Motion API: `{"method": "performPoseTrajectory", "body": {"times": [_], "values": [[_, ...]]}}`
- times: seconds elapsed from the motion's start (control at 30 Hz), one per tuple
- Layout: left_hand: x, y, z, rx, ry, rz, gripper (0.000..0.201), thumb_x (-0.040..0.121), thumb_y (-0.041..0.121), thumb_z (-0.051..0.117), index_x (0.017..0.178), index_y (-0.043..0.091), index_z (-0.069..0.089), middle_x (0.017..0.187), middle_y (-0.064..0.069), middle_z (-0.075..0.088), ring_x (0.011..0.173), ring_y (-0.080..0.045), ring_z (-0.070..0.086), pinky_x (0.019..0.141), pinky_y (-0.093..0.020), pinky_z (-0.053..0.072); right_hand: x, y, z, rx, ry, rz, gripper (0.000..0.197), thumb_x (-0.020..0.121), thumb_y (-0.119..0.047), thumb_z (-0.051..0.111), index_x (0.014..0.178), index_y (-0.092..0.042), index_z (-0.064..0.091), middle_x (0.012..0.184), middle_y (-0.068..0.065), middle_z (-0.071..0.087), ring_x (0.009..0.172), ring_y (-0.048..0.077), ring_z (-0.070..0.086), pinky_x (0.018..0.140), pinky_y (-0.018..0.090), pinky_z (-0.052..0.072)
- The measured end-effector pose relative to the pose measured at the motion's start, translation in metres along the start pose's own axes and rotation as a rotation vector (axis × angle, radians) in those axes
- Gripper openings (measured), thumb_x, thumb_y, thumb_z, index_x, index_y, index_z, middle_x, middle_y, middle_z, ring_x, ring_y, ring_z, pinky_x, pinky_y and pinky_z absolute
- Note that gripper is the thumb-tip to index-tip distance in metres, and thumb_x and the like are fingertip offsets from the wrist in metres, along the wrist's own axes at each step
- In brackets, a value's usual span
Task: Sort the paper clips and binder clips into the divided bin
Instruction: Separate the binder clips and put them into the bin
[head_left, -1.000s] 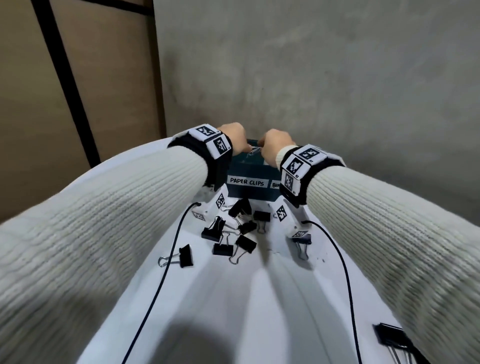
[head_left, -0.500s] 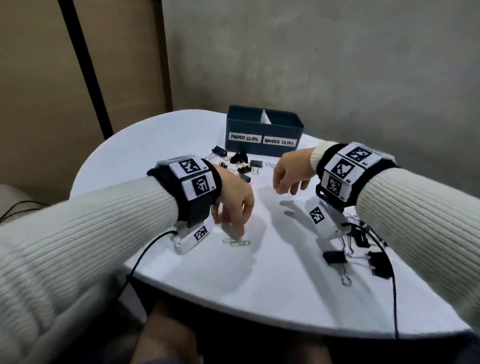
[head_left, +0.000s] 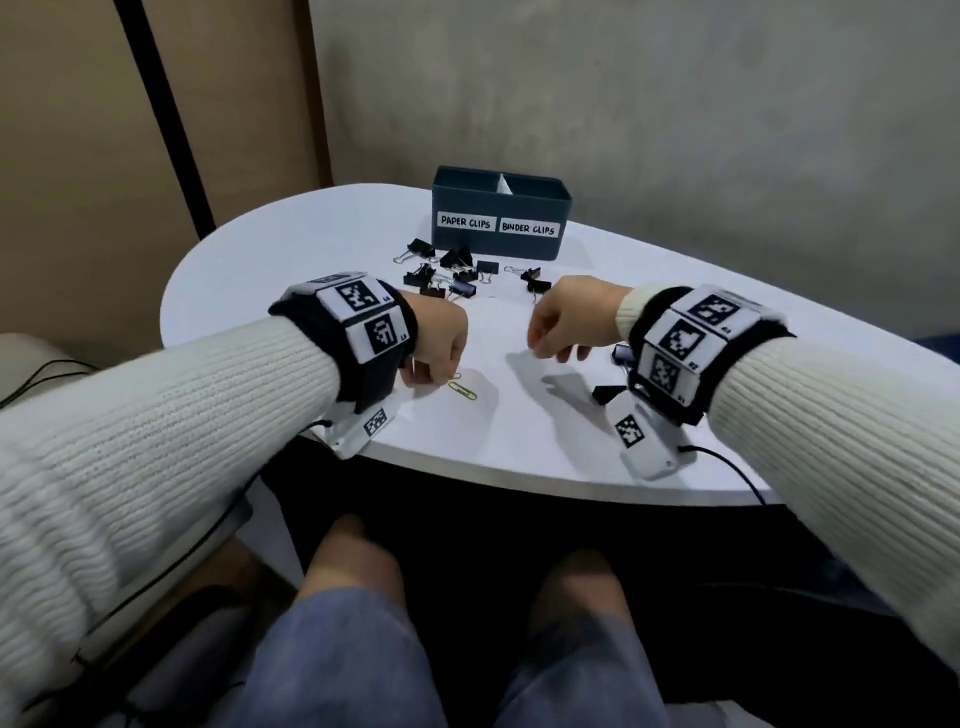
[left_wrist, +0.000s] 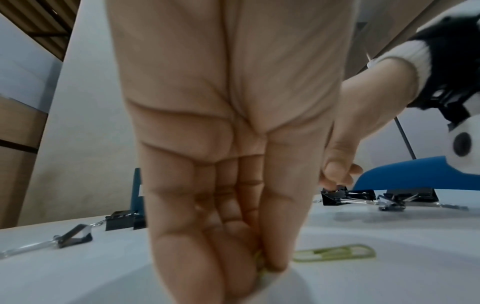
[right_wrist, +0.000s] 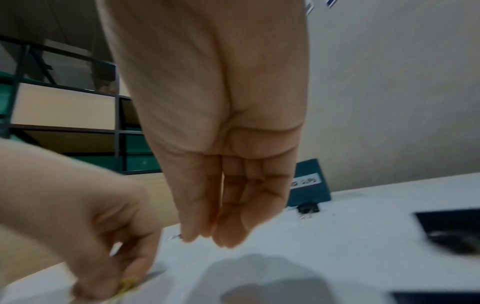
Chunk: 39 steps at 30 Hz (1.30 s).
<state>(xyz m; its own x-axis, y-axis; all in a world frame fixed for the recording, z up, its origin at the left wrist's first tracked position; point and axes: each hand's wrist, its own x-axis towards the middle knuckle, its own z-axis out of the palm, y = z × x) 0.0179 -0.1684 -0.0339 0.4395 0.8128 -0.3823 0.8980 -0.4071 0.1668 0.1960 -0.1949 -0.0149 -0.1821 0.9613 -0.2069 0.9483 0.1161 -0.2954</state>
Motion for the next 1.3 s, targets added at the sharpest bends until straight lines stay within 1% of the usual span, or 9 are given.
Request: {"method": "performPoseTrajectory", "body": {"times": [0.17,0.27,0.37,0.53,0.67,0.87,1.0,1.17,1.3], "values": [[-0.005,-0.002,0.005,0.002,0.027,-0.037,0.006,0.081,0.002,0.06,0.082,0.006,0.066,0.078,-0.011,0.069,0.044,-0.012,0.059,0.059,-0.025,0.056,0.01,-0.049,0.031,-0.051,-0.158,-0.033,0.027,0.079,-0.026,0.073,0.093,-0.004,0.071,0.071,0.004,0.067,0.063,0.018,0.065,0.056,0.021,0.057],[-0.006,-0.007,0.004,-0.016,-0.012,-0.06,0.009,0.083,0.001,0.058,0.088,0.001,0.065,0.069,-0.009,0.066,0.036,-0.009,0.057,0.045,-0.019,0.05,0.012,-0.067,0.04,-0.166,-0.153,-0.081,0.029,0.083,-0.021,0.068,0.107,-0.004,0.068,0.074,0.003,0.062,0.052,0.011,0.054,0.034,0.007,0.042],[-0.008,-0.008,0.003,0.006,-0.065,-0.071,0.015,0.08,0.003,0.057,0.089,-0.004,0.068,0.065,-0.01,0.062,0.043,-0.016,0.055,0.044,-0.016,0.047,0.015,-0.072,0.045,-0.182,-0.174,-0.108,0.03,0.09,-0.011,0.058,0.118,0.0,0.063,0.091,0.006,0.057,0.056,0.013,0.05,0.033,0.007,0.039],[-0.007,0.007,-0.004,0.023,-0.053,-0.061,0.017,0.079,0.007,0.058,0.063,0.004,0.062,0.044,-0.003,0.056,0.032,-0.006,0.052,0.036,-0.012,0.041,0.009,-0.065,0.042,-0.207,-0.194,-0.126,0.033,0.092,-0.013,0.055,0.123,0.0,0.057,0.065,-0.003,0.045,0.052,0.006,0.041,0.034,0.011,0.04],[0.009,0.019,-0.01,-0.087,-0.014,0.021,0.015,0.083,0.005,0.058,0.069,0.01,0.052,0.058,-0.004,0.067,0.067,-0.027,0.063,0.064,-0.032,0.05,0.005,-0.027,0.013,-0.22,-0.152,-0.022,0.022,0.091,-0.013,0.051,0.104,-0.002,0.066,0.075,0.003,0.063,0.06,0.014,0.054,0.047,0.018,0.041],[0.035,0.072,-0.013,-0.184,0.066,0.163,0.031,0.084,0.0,0.036,0.089,0.024,0.055,0.075,-0.006,0.061,0.067,-0.028,0.061,0.071,-0.043,0.057,-0.019,0.08,-0.047,0.122,0.032,0.291,0.019,0.092,0.001,0.045,0.1,-0.015,0.052,0.068,0.006,0.058,0.056,0.019,0.052,0.053,0.026,0.045],[0.047,0.11,-0.012,-0.132,0.063,0.249,0.043,0.078,-0.002,0.025,0.073,0.027,0.057,0.08,-0.009,0.056,0.061,-0.028,0.059,0.072,-0.047,0.057,-0.032,0.129,-0.048,0.119,-0.051,0.45,0.036,0.084,0.014,0.035,0.073,-0.009,0.062,0.065,0.014,0.059,0.056,0.025,0.056,0.057,0.03,0.049],[0.052,0.132,-0.008,-0.017,-0.043,0.23,0.034,0.087,0.001,0.033,0.097,0.011,0.064,0.069,-0.011,0.053,0.048,-0.022,0.051,0.059,-0.027,0.049,-0.036,0.14,-0.037,0.146,-0.164,0.477,0.035,0.084,0.016,0.037,0.068,-0.001,0.064,0.062,0.017,0.06,0.044,0.021,0.064,0.044,0.023,0.054],[0.052,0.13,-0.004,0.129,-0.16,0.193,0.036,0.09,0.037,0.053,0.09,0.003,0.064,0.075,-0.012,0.06,0.042,-0.014,0.055,0.032,-0.008,0.038,-0.032,0.128,-0.028,0.122,-0.334,0.428,0.019,0.085,0.007,0.056,0.072,-0.001,0.067,0.055,0.006,0.069,0.043,0.009,0.065,0.049,0.016,0.054]]}}
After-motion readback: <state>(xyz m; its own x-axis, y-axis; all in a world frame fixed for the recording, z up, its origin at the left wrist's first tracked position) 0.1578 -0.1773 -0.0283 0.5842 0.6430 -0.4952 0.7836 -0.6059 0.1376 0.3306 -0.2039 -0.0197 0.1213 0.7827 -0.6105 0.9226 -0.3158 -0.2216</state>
